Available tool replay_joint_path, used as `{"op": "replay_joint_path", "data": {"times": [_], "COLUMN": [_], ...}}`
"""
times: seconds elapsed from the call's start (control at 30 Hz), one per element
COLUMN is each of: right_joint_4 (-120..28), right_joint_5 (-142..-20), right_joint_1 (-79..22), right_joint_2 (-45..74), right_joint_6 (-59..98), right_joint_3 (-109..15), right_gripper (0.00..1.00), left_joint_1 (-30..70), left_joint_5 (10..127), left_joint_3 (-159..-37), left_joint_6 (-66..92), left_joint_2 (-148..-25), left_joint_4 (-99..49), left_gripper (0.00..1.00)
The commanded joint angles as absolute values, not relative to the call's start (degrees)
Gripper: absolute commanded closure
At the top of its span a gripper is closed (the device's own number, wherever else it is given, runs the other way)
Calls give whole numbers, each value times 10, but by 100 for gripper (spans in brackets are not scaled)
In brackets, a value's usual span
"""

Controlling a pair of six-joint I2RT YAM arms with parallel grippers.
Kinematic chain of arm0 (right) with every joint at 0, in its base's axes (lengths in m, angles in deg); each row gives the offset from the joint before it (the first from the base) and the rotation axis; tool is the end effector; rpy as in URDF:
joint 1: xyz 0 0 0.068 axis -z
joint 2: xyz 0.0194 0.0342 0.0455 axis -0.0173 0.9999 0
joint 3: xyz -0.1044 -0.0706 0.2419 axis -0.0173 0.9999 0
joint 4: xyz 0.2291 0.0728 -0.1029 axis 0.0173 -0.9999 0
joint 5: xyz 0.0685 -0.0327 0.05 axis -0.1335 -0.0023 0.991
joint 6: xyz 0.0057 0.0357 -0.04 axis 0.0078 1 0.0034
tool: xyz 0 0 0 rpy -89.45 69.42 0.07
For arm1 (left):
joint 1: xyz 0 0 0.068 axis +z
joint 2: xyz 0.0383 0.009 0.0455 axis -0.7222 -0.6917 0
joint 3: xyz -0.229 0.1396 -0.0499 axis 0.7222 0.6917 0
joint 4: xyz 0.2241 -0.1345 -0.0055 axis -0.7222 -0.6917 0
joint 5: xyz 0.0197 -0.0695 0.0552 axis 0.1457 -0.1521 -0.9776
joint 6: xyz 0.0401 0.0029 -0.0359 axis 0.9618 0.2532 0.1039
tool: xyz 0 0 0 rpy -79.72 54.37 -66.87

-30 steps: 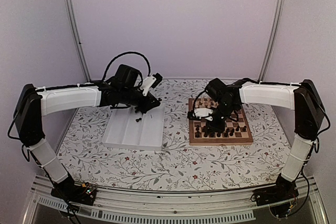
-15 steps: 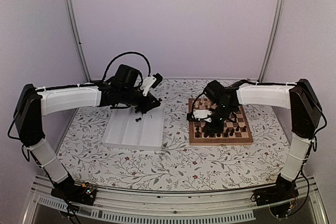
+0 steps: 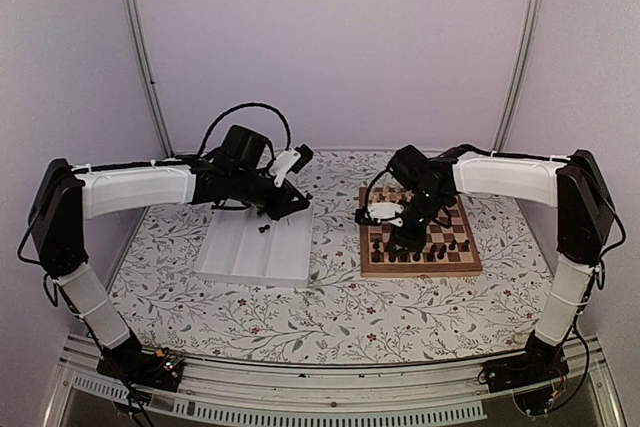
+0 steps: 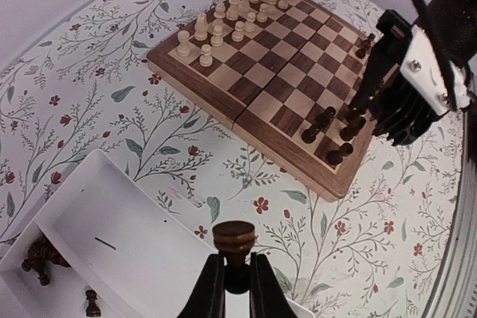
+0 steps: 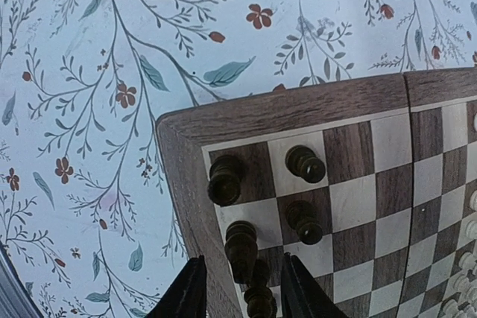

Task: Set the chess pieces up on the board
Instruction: Place the chess piece on the chessboard.

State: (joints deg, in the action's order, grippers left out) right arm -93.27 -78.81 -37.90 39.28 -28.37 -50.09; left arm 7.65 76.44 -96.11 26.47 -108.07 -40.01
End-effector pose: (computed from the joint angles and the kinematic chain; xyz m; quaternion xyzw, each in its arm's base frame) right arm 0.2807 0.2342 0.2045 -0.6446 0.7484 0.0814 0.1336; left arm 0.2922 -0.2456 0.2485 0.3657 0.8210 -0.2519 0.3589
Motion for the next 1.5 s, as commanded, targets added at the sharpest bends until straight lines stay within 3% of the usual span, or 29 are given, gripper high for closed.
{"op": "replay_joint_path", "data": {"times": [0.0,0.17,0.53,0.93,1.13,1.2,1.3,1.47], "right_joint_4": [-958,-963,-918,-899,-907,-910,-909,-885], "right_joint_5": [-738,-689,-831,-900,-916,-917,-917,-924], "right_joint_1": [-382,-395,-511,-572,-581,-580,-580,-576], "right_joint_2": [329,304,351,383,386,386,384,364], "right_joint_6": [-287,-341,-398,-440,-452,-452,-447,-426], "right_joint_3": [-575,-623,-634,-613,-596,-594,-592,-576], "right_gripper": [62,57,56,58,67,76,86,92], "left_joint_1": [79,59,44,35,33,33,33,33], "left_joint_5": [873,960,1097,1163,1176,1177,1176,1142], "left_joint_3": [-980,-994,-1018,-1023,-1025,-1025,-1027,-1021], "left_joint_6": [268,275,259,248,249,249,248,255], "left_joint_2": [-1104,-1129,-1174,-1191,-1193,-1194,-1195,-1180], "left_joint_4": [-412,-430,-457,-461,-464,-466,-467,-466], "left_gripper": [98,98,96,95,94,93,89,79]}}
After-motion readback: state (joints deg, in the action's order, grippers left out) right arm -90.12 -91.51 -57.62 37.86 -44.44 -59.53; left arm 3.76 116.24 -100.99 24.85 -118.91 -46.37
